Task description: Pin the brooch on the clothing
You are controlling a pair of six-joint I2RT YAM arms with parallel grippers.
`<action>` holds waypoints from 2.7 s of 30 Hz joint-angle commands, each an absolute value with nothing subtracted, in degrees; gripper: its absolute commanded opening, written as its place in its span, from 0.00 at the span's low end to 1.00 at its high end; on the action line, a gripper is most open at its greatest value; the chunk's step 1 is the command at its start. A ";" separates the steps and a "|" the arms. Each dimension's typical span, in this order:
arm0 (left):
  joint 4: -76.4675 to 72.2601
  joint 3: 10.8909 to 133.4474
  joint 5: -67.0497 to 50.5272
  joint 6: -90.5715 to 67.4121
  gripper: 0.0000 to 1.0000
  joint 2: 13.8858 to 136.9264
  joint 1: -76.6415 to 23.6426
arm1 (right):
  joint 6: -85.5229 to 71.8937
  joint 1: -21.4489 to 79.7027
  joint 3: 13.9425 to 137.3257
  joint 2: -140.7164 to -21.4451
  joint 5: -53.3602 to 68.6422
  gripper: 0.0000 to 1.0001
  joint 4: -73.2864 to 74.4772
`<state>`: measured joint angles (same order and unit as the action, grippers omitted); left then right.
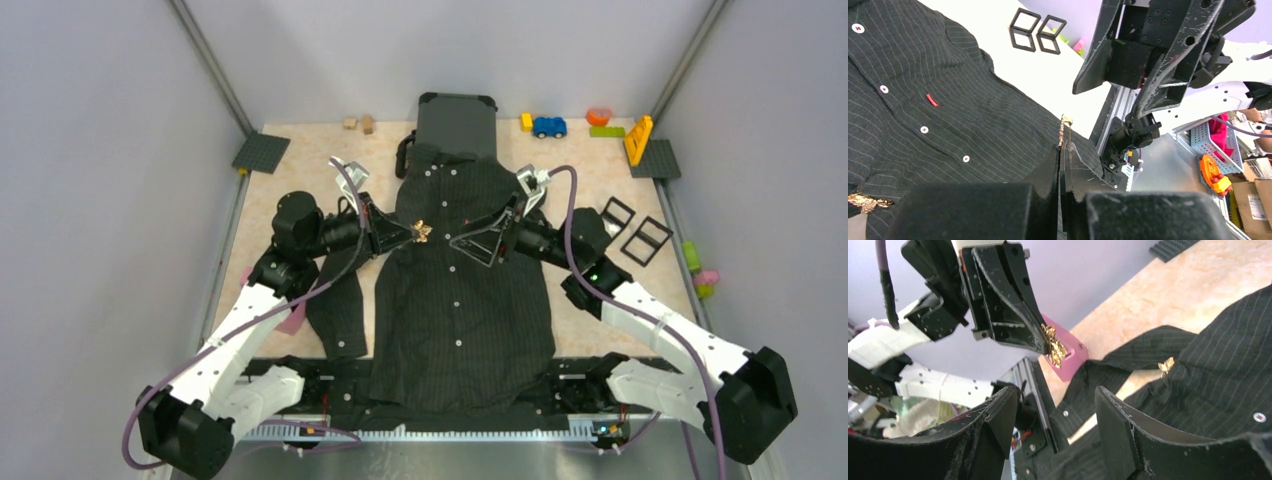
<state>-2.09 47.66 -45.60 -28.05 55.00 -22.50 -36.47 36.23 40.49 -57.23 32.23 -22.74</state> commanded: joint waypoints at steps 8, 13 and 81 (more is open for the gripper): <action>-10.86 46.03 -49.16 -32.32 0.00 54.35 -21.92 | -45.55 39.25 39.79 -63.00 28.65 0.56 -42.86; -11.38 45.95 -50.04 -32.61 0.00 54.70 -21.88 | -45.08 40.30 41.27 -65.66 28.55 0.51 -41.73; -0.48 47.17 -35.34 -27.49 0.00 53.86 -18.37 | -32.16 42.27 45.63 -59.12 20.24 0.58 -23.39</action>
